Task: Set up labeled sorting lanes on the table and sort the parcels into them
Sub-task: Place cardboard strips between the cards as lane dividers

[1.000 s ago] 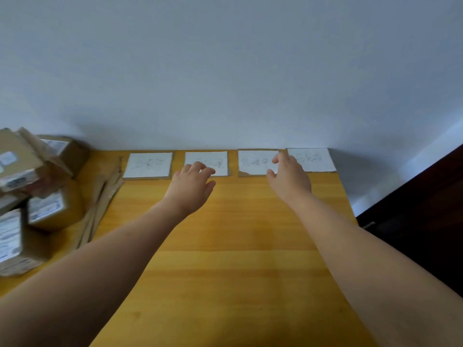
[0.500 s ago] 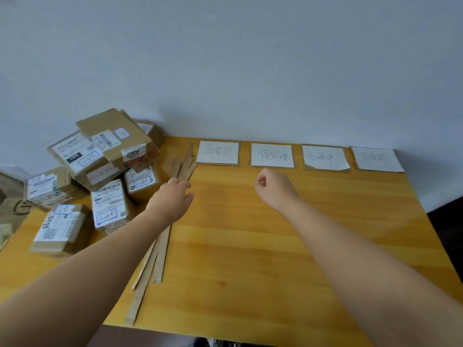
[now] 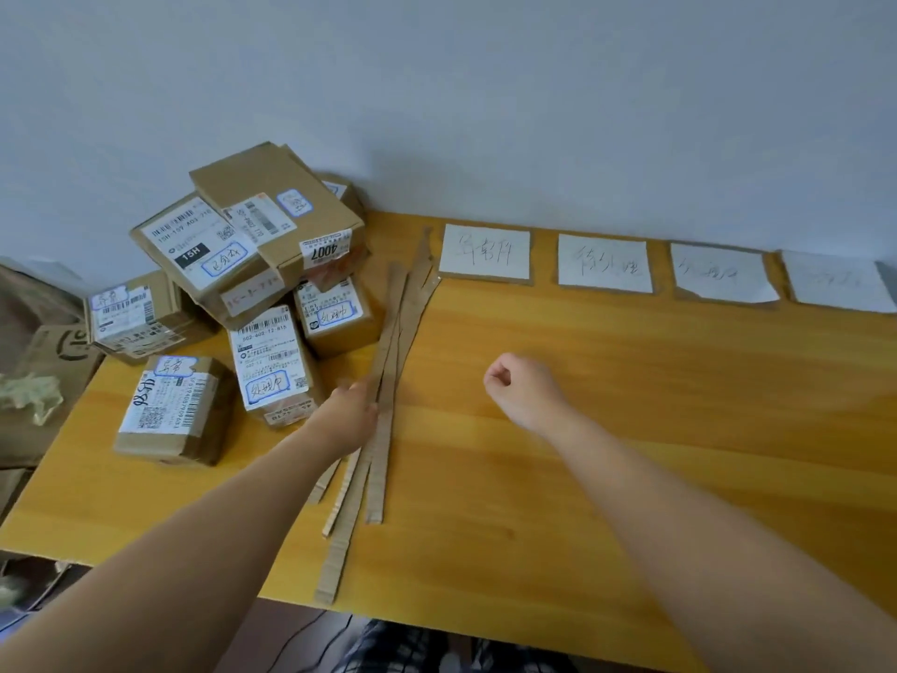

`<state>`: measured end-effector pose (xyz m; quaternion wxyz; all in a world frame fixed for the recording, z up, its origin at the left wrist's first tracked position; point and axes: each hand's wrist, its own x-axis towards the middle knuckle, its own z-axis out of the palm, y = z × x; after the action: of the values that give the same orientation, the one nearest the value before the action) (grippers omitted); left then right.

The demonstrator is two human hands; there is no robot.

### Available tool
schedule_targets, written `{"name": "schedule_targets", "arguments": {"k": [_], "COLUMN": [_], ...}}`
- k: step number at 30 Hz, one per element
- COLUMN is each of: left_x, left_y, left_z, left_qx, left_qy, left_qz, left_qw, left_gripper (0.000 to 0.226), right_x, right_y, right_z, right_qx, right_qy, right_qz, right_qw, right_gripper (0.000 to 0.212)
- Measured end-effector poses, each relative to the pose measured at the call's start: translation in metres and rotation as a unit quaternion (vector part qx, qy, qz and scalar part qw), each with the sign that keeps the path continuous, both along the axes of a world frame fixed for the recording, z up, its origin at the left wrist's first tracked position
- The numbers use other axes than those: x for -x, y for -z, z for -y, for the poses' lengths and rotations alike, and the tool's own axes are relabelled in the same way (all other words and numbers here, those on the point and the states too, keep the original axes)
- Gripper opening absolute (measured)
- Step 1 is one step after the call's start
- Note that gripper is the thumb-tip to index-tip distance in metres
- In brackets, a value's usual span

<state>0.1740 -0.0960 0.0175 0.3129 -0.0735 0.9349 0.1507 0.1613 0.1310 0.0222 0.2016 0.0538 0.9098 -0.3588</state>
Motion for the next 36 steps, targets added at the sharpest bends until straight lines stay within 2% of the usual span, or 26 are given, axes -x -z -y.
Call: {"name": "schedule_targets", "arguments": {"k": [4, 8, 12, 18, 21, 25, 27, 29, 31, 34, 36], "left_x": [0.008, 0.016, 0.023, 0.041, 0.046, 0.049, 0.049, 0.051, 0.052, 0.051, 0.047], "left_y": [0.016, 0.025, 0.030, 0.041, 0.045, 0.045, 0.046, 0.050, 0.050, 0.049, 0.047], "left_z": [0.001, 0.001, 0.003, -0.004, -0.011, -0.025, -0.030, -0.031, -0.030, -0.025, -0.022], "left_qx": [0.028, -0.009, -0.031, -0.071, -0.061, 0.002, 0.012, -0.018, -0.045, -0.045, -0.045], "left_qy": [0.015, -0.016, -0.050, -0.102, -0.100, -0.077, -0.085, -0.127, -0.158, -0.141, -0.132], "left_qz": [0.001, -0.007, -0.038, -0.028, -0.041, -0.057, -0.042, -0.022, -0.021, -0.028, -0.014], "left_qw": [0.999, 1.000, 0.998, 0.992, 0.992, 0.995, 0.995, 0.991, 0.986, 0.989, 0.990], "left_gripper": [0.049, 0.055, 0.064, 0.057, 0.053, 0.079, 0.083, 0.075, 0.056, 0.019, 0.014], "right_x": [-0.011, -0.019, -0.018, -0.010, -0.010, -0.009, -0.009, -0.008, -0.008, -0.007, -0.007], "right_y": [0.023, 0.031, 0.040, 0.038, 0.036, 0.035, 0.035, 0.035, 0.032, 0.028, 0.026], "right_z": [0.027, 0.046, 0.070, 0.097, 0.098, 0.086, 0.077, 0.067, 0.058, 0.051, 0.049], "right_qx": [0.037, 0.073, 0.153, 0.261, 0.278, 0.253, 0.233, 0.223, 0.217, 0.215, 0.214], "right_qy": [0.032, 0.044, 0.097, 0.167, 0.180, 0.202, 0.230, 0.254, 0.261, 0.258, 0.247], "right_qz": [0.028, 0.108, 0.164, 0.201, 0.199, 0.188, 0.180, 0.179, 0.182, 0.183, 0.185], "right_qw": [0.998, 0.991, 0.970, 0.929, 0.922, 0.927, 0.927, 0.924, 0.923, 0.924, 0.927], "right_gripper": [0.013, 0.026, 0.034, 0.039, 0.042, 0.042, 0.039, 0.036, 0.031, 0.029, 0.027]}}
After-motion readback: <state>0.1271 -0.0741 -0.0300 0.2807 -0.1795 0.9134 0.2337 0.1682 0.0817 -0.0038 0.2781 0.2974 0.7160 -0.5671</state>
